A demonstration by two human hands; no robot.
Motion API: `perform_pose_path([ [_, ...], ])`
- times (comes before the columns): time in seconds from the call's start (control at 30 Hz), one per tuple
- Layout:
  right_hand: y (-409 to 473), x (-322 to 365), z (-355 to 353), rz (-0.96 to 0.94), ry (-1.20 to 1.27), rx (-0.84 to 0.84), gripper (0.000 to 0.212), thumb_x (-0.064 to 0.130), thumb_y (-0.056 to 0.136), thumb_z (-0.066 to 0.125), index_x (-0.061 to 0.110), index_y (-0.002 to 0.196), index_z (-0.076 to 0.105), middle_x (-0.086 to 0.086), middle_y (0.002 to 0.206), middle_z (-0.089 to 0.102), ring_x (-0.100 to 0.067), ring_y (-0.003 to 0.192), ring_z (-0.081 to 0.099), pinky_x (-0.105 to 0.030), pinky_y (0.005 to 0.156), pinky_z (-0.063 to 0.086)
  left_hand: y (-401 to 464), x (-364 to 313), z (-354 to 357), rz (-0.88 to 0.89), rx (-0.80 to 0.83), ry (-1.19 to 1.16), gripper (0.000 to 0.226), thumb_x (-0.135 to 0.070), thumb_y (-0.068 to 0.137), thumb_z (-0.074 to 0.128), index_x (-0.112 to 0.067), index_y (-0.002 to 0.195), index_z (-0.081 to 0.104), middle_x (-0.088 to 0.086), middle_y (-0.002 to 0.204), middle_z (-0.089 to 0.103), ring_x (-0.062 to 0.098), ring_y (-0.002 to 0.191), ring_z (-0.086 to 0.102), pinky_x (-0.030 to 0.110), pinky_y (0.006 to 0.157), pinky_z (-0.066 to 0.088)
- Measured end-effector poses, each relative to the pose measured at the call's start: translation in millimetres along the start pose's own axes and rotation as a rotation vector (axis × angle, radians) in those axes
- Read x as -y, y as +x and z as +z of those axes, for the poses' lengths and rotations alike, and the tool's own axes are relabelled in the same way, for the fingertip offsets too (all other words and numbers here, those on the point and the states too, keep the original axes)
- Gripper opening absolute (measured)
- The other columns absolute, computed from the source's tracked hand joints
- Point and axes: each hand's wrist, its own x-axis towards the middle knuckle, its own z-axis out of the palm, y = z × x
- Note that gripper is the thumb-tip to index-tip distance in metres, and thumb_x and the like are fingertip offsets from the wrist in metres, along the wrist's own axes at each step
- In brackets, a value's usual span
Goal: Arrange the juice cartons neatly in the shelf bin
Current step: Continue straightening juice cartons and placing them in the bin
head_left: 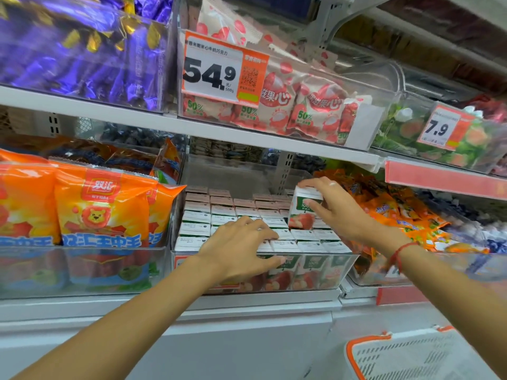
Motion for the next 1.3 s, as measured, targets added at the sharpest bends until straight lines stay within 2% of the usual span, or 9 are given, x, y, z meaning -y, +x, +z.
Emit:
perform_pose_path([
  [0.17, -40, 43, 3, 0.006, 0.179, -0.422, 0.031, 0.025, 0.101, 0.045, 0.022, 0.131, 0.051, 0.005, 0.118, 0.049, -0.01, 0.099, 0.042, -0.013, 0.079, 0.036, -6, -6, -9, -0.041, -0.046, -0.126, 0.056, -0.063, 0.097, 0.028, -0.031, 0.138, 0.047, -0.009, 0.143, 0.048, 0.011, 0.13, 0.041, 0.033, 0.1, 0.037],
  [0.3, -66, 82, -1, 0.187, 0.654, -0.492, 0.019, 0.02, 0.101, 0.048, 0.027, 0.117, 0.056, 0.003, 0.117, 0.054, -0.013, 0.104, 0.056, -0.022, 0.08, 0.049, -22, -18, -22, -0.184, -0.257, -0.404, 0.032, -0.041, 0.1, 0.036, -0.039, 0.126, 0.056, -0.015, 0.132, 0.055, 0.008, 0.122, 0.048, 0.029, 0.092, 0.039],
  [0.43, -86, 112, -8, 0.342, 0.985, -0.366, 0.014, 0.023, 0.098, 0.052, 0.033, 0.101, 0.062, 0.004, 0.106, 0.066, -0.012, 0.096, 0.061, -0.023, 0.077, 0.052, -53, -40, -34, -0.305, -0.229, -0.874, 0.027, -0.033, 0.094, 0.043, -0.036, 0.112, 0.062, -0.019, 0.115, 0.062, 0.006, 0.109, 0.058, 0.039, 0.097, 0.048],
  [0.57, -98, 134, -3, 0.417, 1.161, -0.21, 0.011, 0.033, 0.091, 0.062, 0.032, 0.099, 0.069, 0.003, 0.098, 0.073, -0.02, 0.093, 0.07, -0.04, 0.076, 0.058, -81, -54, -37, -0.306, -0.141, -1.169, 0.018, -0.034, 0.094, 0.058, -0.026, 0.109, 0.064, -0.013, 0.09, 0.074, -0.001, 0.082, 0.069, 0.014, 0.065, 0.053],
  [0.73, -101, 136, 12, 0.493, 1.243, -0.063, 0.029, 0.044, 0.078, 0.069, 0.03, 0.104, 0.066, 0.002, 0.092, 0.075, -0.013, 0.082, 0.073, -0.024, 0.058, 0.057, -101, -55, -29, -0.391, -0.16, -1.213, 0.027, -0.034, 0.089, 0.063, -0.02, 0.112, 0.066, -0.004, 0.098, 0.074, 0.005, 0.084, 0.071, 0.015, 0.065, 0.055],
  [0.87, -107, 131, 21, 0.521, 1.309, 0.125, 0.038, 0.048, 0.081, 0.062, 0.023, 0.109, 0.066, 0.0, 0.095, 0.077, -0.014, 0.087, 0.074, -0.017, 0.066, 0.055, -107, -53, -18, -0.473, -0.17, -1.224, 0.029, -0.039, 0.089, 0.062, -0.025, 0.114, 0.064, -0.008, 0.102, 0.073, 0.004, 0.09, 0.07, 0.012, 0.066, 0.053],
  [1.0, -110, 128, 27, 0.532, 1.213, 0.042, 0.038, 0.051, 0.074, 0.065, 0.024, 0.101, 0.071, 0.003, 0.091, 0.077, -0.011, 0.083, 0.073, -0.014, 0.064, 0.054, -108, -52, -9, -0.481, -0.148, -1.258, 0.026, -0.035, 0.091, 0.062, -0.027, 0.116, 0.063, -0.009, 0.106, 0.071, 0.001, 0.092, 0.069, 0.013, 0.067, 0.053],
  [1.13, -113, 128, 30, 0.54, 1.159, 0.062, 0.03, 0.042, 0.087, 0.064, 0.022, 0.109, 0.07, 0.01, 0.09, 0.076, -0.005, 0.084, 0.072, -0.013, 0.065, 0.053, -109, -49, -9, -0.481, -0.111, -1.253, 0.022, -0.033, 0.091, 0.063, -0.038, 0.113, 0.06, -0.019, 0.104, 0.068, -0.004, 0.092, 0.066, 0.008, 0.063, 0.051],
  [1.3, -113, 123, 32, 0.544, 1.18, 0.158, 0.033, 0.041, 0.09, 0.062, 0.026, 0.119, 0.065, 0.008, 0.104, 0.075, -0.005, 0.098, 0.069, -0.025, 0.087, 0.056, -108, -42, -7, -0.474, -0.098, -1.259, 0.03, -0.029, 0.092, 0.064, -0.031, 0.122, 0.059, -0.009, 0.118, 0.064, 0.003, 0.102, 0.065, 0.015, 0.074, 0.054],
])
